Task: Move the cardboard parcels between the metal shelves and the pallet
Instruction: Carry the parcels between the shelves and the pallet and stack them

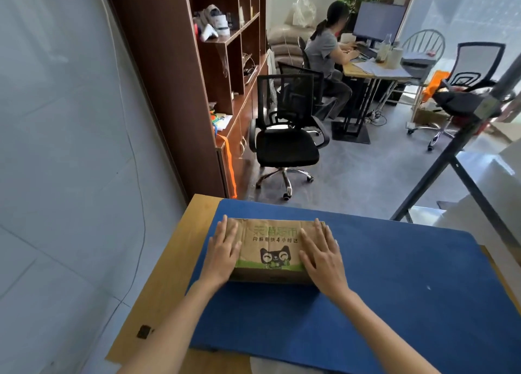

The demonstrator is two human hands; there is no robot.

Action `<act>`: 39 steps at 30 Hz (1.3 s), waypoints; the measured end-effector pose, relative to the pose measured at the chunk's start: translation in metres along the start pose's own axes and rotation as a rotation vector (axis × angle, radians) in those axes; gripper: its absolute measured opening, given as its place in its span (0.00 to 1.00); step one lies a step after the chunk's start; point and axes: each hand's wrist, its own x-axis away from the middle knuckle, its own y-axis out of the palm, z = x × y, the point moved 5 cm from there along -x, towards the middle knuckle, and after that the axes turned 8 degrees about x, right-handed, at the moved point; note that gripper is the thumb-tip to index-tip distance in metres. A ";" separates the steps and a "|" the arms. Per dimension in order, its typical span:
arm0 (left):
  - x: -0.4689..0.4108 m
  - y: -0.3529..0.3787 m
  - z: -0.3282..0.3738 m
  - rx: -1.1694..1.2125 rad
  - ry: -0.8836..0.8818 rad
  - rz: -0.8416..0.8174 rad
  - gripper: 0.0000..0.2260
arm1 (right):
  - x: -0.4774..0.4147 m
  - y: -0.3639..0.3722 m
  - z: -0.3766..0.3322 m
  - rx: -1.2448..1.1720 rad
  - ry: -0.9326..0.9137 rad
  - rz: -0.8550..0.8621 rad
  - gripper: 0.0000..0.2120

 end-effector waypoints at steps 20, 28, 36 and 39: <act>-0.117 -0.041 -0.032 -0.076 0.113 -0.095 0.21 | -0.094 0.024 -0.031 -0.155 0.075 0.040 0.27; -0.125 -0.053 -0.031 -0.029 0.066 -0.129 0.26 | -0.105 0.022 -0.029 -0.320 0.163 0.108 0.27; -0.122 -0.120 0.021 0.086 0.166 0.058 0.23 | -0.070 -0.047 -0.016 -0.242 0.218 0.256 0.19; -0.122 -0.126 0.065 0.062 0.303 0.023 0.22 | -0.042 -0.078 0.000 -0.191 0.294 0.336 0.17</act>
